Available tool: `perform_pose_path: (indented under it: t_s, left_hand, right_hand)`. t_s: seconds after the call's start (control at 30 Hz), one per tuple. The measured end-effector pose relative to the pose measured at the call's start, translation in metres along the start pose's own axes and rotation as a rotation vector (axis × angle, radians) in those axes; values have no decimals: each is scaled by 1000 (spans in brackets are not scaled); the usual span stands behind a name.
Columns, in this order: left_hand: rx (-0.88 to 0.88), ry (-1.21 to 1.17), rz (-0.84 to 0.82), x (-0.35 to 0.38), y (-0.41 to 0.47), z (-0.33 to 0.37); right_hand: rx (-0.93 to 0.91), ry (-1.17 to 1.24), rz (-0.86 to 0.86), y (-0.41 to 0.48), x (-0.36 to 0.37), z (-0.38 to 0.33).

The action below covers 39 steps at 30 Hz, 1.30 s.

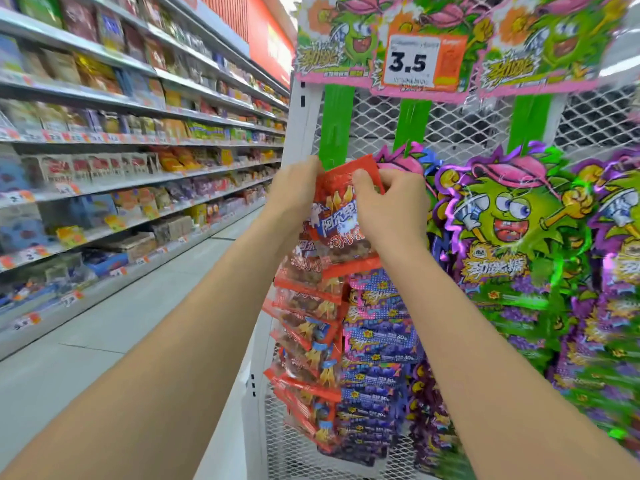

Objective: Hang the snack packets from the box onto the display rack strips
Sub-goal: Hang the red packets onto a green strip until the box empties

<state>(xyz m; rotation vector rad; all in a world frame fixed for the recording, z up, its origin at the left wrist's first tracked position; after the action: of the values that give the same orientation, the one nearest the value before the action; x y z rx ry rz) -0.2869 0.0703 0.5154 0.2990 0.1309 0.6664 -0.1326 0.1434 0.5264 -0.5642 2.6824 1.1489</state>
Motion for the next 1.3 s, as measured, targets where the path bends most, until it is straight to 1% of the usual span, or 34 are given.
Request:
perform_pose_path:
  t_s: [0.1,0.2,0.33,0.6,0.67,0.73,0.77,0.83,0.97,1.03,1.13,1.2,1.27,1.3]
  left_hand:
    - [-63,-122,-46,2,2,2]
    - [-89,-143,-123,2,5,2]
    - [-137,-230,-225,5,3,3]
    - [-204,-270,-236,9,-5,-3]
    - [-203,-260,-228,7,-4,-5]
    - [-160,-250,-204,4,-3,-6]
    - [-99,-192,-179,1,-3,-5]
    - [45,23,-84,-7,-5,1]
    - [246,343,81,-17,-14,10]
    - [317,454,138,-20,-16,8]
    - [378,579,191,-24,-24,-7]
    - [432,643,216,-27,-37,-26]
    - [482,736,265,-28,-66,-52]
    - [503,783,293,-28,-86,-66]
  right_hand:
    - [-53,-15,1,17,0,-13]
    - [-91,-47,15,27,2,-25]
    - [-41,-60,40,32,8,-25]
    - [110,-61,76,24,11,-9]
    - [115,-71,85,17,10,-7]
    - [142,-69,87,12,10,-1]
    - [162,-79,83,10,11,3]
    - [182,-109,66,5,14,10]
    - [133,-189,29,2,20,15]
    - [85,-220,25,1,19,15]
    - [53,-238,29,-5,17,19]
    - [67,-191,47,-23,12,26]
    - [26,-60,52,-57,10,35]
    - [10,8,21,-81,13,44]
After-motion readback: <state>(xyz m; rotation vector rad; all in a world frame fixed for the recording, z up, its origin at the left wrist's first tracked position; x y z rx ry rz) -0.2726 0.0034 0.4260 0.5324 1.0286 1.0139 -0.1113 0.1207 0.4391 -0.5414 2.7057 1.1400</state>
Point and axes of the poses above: each hand's wrist, its own y-axis towards the middle knuckle, its own x-axis out of the palm, z = x × y, the point moved 7 cm from there along y, towards the middle knuckle, and after that the axes turned 12 degrees about -z, right-handed, at the moved point
